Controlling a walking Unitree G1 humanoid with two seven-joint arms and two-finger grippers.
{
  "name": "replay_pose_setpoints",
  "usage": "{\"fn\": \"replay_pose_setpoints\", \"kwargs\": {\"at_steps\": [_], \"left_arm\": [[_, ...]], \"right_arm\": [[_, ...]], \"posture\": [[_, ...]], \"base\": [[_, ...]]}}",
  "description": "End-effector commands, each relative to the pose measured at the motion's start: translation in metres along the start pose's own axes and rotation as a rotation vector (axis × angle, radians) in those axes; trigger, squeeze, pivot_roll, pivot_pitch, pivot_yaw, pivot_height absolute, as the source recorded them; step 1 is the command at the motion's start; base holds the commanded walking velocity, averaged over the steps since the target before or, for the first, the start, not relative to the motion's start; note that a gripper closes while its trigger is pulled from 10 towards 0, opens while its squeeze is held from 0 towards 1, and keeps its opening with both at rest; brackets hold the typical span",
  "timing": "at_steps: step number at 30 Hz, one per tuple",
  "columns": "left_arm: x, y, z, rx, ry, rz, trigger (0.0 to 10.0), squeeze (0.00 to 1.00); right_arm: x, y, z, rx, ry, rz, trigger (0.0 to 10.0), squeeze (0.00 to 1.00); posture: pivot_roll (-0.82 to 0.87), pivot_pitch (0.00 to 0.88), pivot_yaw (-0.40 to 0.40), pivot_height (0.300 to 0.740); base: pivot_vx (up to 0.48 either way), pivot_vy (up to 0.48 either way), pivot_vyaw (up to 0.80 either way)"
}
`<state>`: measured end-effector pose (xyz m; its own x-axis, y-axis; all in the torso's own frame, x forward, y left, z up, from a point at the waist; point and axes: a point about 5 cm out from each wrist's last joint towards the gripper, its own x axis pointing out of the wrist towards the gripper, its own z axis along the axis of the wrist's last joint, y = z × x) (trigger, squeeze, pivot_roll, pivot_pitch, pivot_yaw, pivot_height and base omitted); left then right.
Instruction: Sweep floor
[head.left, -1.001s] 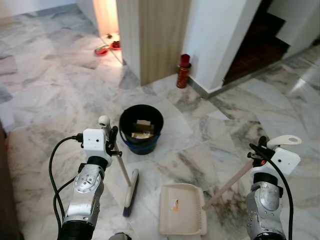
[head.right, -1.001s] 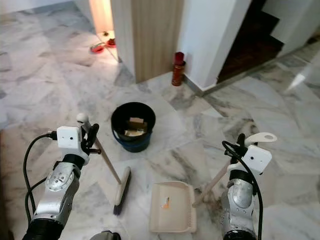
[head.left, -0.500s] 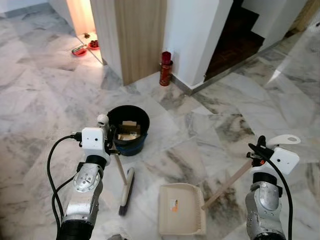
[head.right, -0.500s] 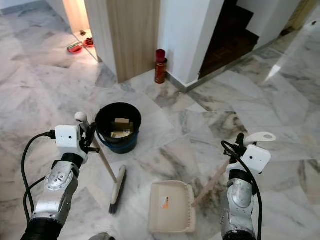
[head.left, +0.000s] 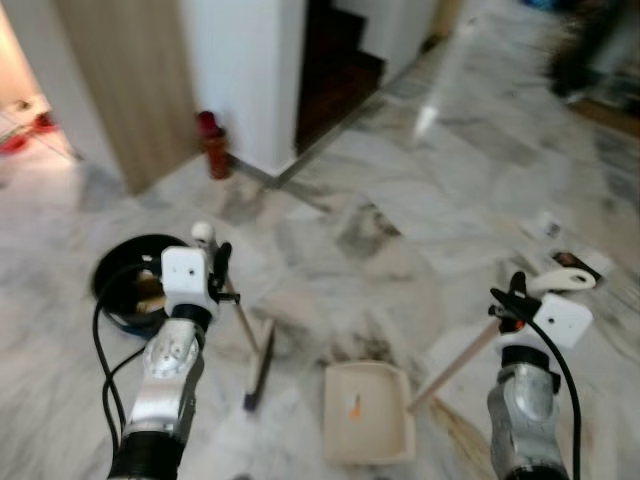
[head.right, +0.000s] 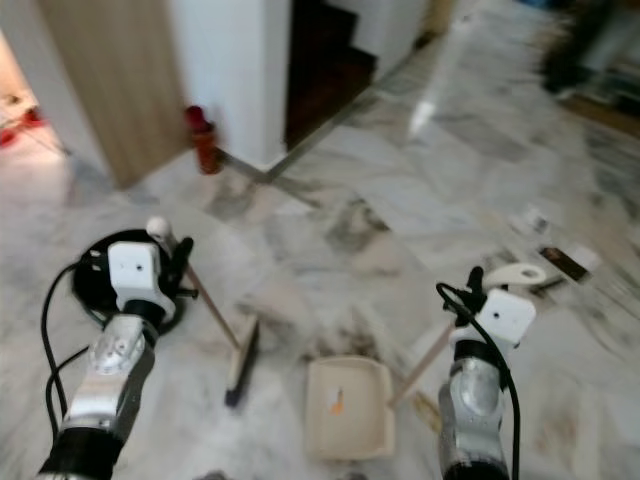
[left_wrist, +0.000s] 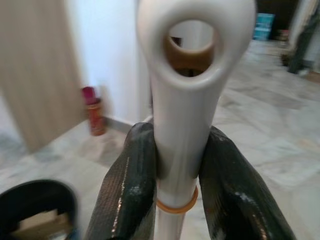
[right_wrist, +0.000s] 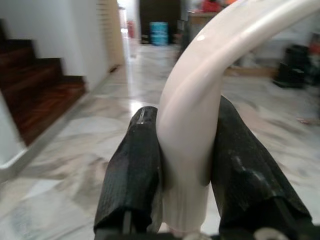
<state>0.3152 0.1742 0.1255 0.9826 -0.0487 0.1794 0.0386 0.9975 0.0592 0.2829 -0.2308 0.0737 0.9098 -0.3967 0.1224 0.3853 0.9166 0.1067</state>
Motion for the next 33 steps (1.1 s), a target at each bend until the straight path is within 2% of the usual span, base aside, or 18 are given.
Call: {"fn": "replay_pose_setpoints", "kwargs": {"at_steps": [1,9,21,27,33], "left_arm": [[0.001,-0.006,0.003,0.001,-0.025,-0.024,10.0,0.00],[0.001,-0.004,0.002,0.003,-0.024,-0.029,10.0,0.00],[0.001,-0.009,0.001,0.005,-0.020,-0.048,10.0,0.00],[0.004,-0.005,0.002,0.014,-0.022,-0.035,10.0,0.00],[0.006,-0.003,0.004,0.024,-0.025,-0.037,10.0,0.00]], "right_arm": [[0.003,-0.006,0.005,-0.008,-0.027,-0.018,10.0,0.00],[0.002,-0.007,0.005,-0.010,-0.029,-0.019,10.0,0.00],[0.001,-0.009,0.005,-0.013,-0.028,-0.019,10.0,0.00],[0.002,-0.005,0.004,-0.004,-0.024,-0.012,10.0,0.00],[0.000,0.002,0.002,0.012,-0.026,0.006,10.0,0.00]], "posture": [[0.15,0.089,-0.078,0.740],[0.14,0.085,-0.078,0.740],[0.15,0.074,-0.082,0.740],[0.16,0.084,-0.075,0.740],[0.16,0.085,-0.059,0.740]], "base": [[0.000,0.000,-0.80],[0.000,0.000,-0.80],[0.000,0.000,-0.80],[0.000,0.000,-0.80],[0.000,0.000,0.00]]}}
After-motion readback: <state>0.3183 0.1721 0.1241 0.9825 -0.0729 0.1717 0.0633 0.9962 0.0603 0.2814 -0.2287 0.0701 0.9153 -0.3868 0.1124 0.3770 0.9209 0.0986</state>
